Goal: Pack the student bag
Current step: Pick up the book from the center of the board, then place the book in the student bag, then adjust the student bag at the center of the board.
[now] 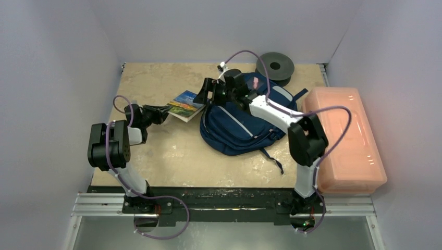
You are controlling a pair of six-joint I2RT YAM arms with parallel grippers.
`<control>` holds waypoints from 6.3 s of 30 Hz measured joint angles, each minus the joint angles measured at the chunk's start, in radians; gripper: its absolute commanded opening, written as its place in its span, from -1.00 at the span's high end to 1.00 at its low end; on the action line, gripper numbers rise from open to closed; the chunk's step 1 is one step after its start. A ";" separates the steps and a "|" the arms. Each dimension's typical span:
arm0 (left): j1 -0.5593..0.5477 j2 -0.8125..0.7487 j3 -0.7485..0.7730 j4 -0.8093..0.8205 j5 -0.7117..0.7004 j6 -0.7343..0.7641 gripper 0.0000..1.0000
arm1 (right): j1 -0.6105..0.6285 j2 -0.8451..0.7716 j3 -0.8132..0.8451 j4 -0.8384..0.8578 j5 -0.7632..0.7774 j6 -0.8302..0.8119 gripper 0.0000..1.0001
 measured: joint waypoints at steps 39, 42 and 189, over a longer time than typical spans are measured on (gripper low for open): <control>-0.021 -1.046 0.189 -1.283 0.241 0.735 1.00 | 0.391 -0.327 -0.428 -0.370 1.004 -0.880 1.00; -0.021 -1.117 0.091 -1.241 0.284 0.653 1.00 | 0.211 -0.470 -0.428 -0.385 0.671 -0.854 1.00; -0.240 -0.218 0.349 -1.350 -0.176 0.562 -0.39 | 0.638 0.058 -0.196 -0.263 0.943 0.837 -0.07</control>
